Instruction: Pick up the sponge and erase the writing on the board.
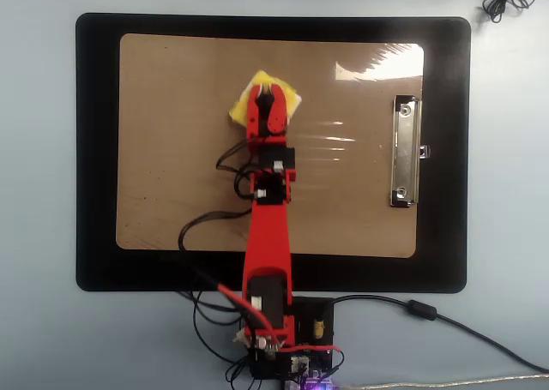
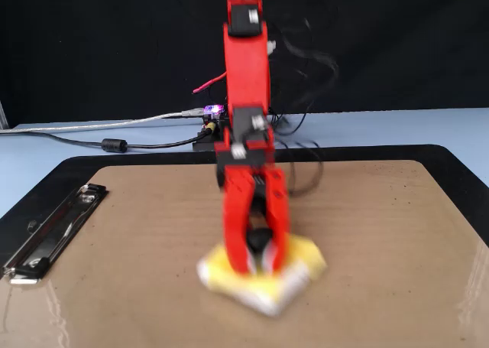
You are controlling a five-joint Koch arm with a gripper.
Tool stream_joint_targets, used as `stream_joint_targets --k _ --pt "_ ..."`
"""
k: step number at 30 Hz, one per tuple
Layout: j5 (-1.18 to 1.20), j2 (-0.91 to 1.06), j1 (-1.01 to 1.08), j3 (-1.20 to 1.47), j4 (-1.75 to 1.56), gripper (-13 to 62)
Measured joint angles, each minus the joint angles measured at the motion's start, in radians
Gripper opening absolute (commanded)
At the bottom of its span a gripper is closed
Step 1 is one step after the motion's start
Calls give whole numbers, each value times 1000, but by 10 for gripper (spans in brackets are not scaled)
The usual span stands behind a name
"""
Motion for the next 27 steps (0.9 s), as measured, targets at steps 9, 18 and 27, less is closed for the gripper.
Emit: stream_joint_targets --k 9,18,27 --pt "0 -302 5 -400 -5 -76" --pt "-192 333 -471 318 69 -76" --pt "-457 494 -910 362 224 -76"
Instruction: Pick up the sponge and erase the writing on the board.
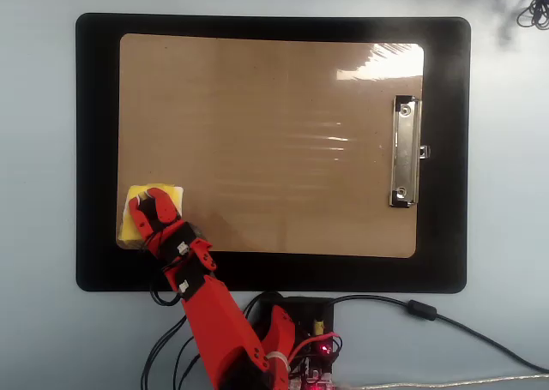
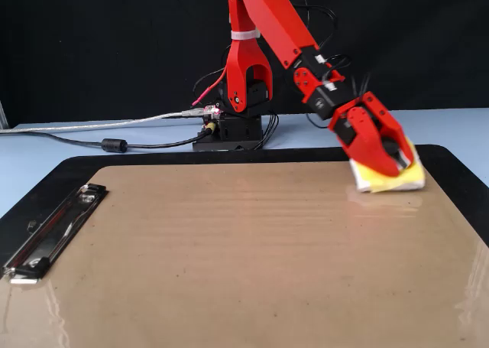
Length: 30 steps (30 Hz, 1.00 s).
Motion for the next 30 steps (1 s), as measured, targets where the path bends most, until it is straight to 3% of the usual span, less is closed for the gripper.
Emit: stream_joint_targets --k 11,13,14,16,23,30 --pt "-18 -9 -8 -2 -5 -64" --pt "-18 -9 -6 -2 -5 89" --pt "-17 -9 -6 -2 -5 206" --pt "-17 -25 -6 -12 -5 310" --pt "-18 -20 -8 -26 -14 340" --pt "-20 164 -6 -94 84 339"
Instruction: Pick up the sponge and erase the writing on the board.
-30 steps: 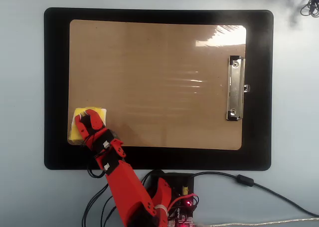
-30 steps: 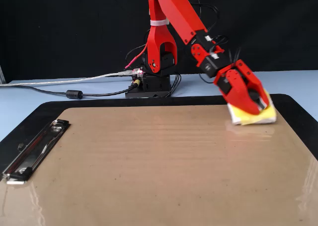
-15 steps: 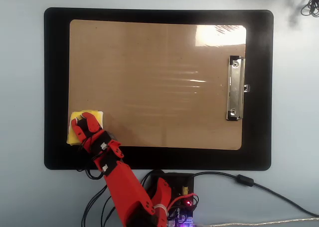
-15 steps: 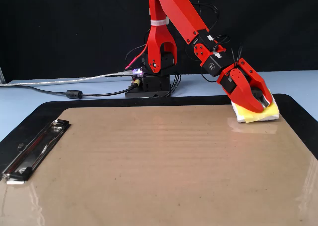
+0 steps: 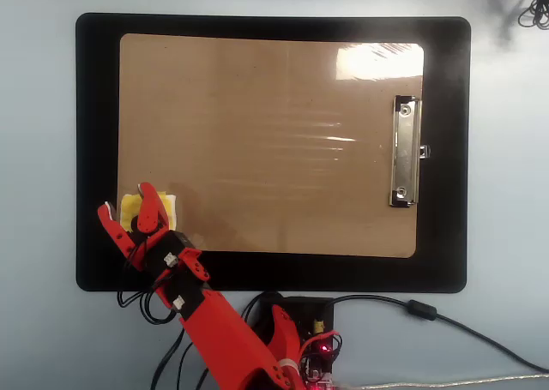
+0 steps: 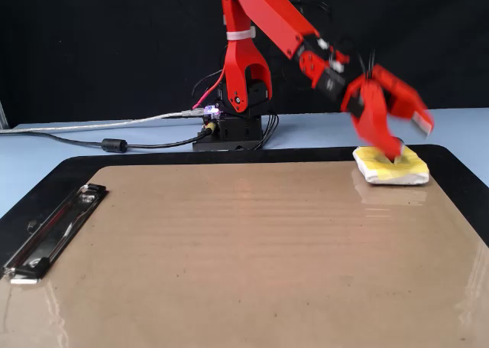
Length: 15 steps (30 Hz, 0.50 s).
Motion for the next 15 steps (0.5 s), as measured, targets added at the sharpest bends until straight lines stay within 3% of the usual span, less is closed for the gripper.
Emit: stream_joint_targets --k 6,9,15 --pt "0 307 18 -94 511 337" --pt "15 483 124 -101 830 336" --pt "270 545 443 -101 1445 336"
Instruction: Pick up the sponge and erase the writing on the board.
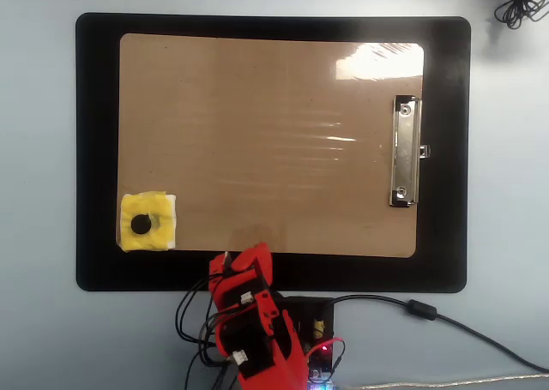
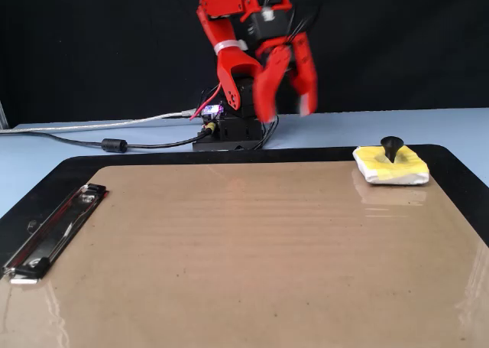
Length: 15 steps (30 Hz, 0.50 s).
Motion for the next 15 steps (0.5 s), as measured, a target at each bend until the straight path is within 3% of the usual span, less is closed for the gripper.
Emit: stream_joint_targets --k 7,15 --pt "167 0 195 0 385 340" --pt "179 2 275 213 308 341"
